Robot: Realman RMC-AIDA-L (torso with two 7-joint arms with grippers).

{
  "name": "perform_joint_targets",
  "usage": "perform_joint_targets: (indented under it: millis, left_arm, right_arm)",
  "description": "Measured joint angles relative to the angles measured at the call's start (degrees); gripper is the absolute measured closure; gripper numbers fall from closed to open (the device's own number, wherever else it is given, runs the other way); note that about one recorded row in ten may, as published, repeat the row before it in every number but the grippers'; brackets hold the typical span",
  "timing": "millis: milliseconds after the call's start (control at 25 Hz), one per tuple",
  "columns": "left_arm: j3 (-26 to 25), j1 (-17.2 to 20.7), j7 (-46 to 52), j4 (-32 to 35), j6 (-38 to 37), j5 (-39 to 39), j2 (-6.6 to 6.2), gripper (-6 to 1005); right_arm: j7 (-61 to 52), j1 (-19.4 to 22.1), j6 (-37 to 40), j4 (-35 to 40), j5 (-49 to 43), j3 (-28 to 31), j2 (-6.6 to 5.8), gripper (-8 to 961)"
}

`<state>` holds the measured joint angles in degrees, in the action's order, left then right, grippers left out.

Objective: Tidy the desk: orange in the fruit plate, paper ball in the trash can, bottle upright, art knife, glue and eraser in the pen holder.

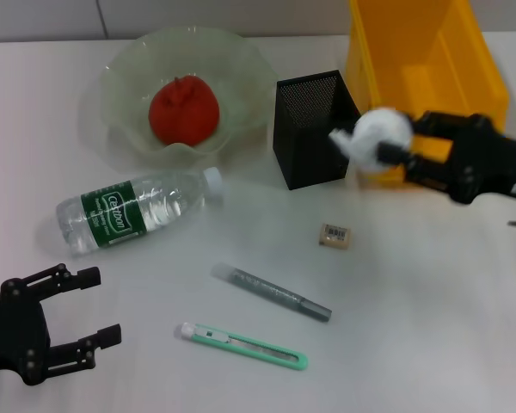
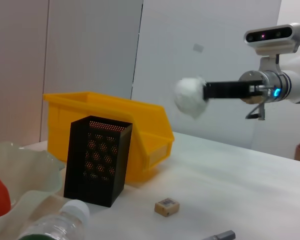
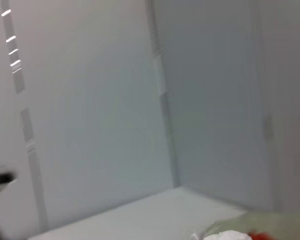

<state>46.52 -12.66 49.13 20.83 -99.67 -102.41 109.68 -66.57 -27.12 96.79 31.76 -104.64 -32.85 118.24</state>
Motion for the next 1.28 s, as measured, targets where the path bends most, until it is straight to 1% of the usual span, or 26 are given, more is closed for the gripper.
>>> perform_joint_targets:
  millis: [200,320,480,600,960,1200,1280]
  left_arm:
    - [-0.03,0.06,0.00,0.00,-0.07,0.09,0.01,201]
    - [-0.03,0.08,0.00,0.00,-0.11,0.11,0.02,201]
    - [-0.03,0.09,0.00,0.00,-0.16,0.11,0.01,201]
    - [-0.03,0.03,0.00,0.00,-0.17,0.11,0.02,202]
    - [-0.20,-0.02,0.00,0.00,-0.18,0.11,0.10,202]
    - [-0.38,-0.15,0.40,0.00,-0.18,0.11,0.10,201]
    - [-0.38,-0.19,0.49,0.00,-0.18,0.11,0.10,201]
  right_arm:
    - [3.27,1.50,-0.79,-1.39,2.46,8.19,0.45,474]
    - [3.67,1.88,-3.22,-1.55,3.62,10.45,0.64,473]
    - [3.70,1.82,-8.66,-1.68,5.84,10.99,0.69,473]
    - [3.19,0.75,-13.64,-1.70,6.42,10.71,0.69,473]
    - [3.12,-1.77,-18.69,-1.63,6.17,10.12,0.67,472]
    - [2.81,-3.12,-21.99,-1.65,6.09,9.32,0.70,386]
    - [2.79,-3.17,-22.27,-1.65,6.10,9.10,0.75,302]
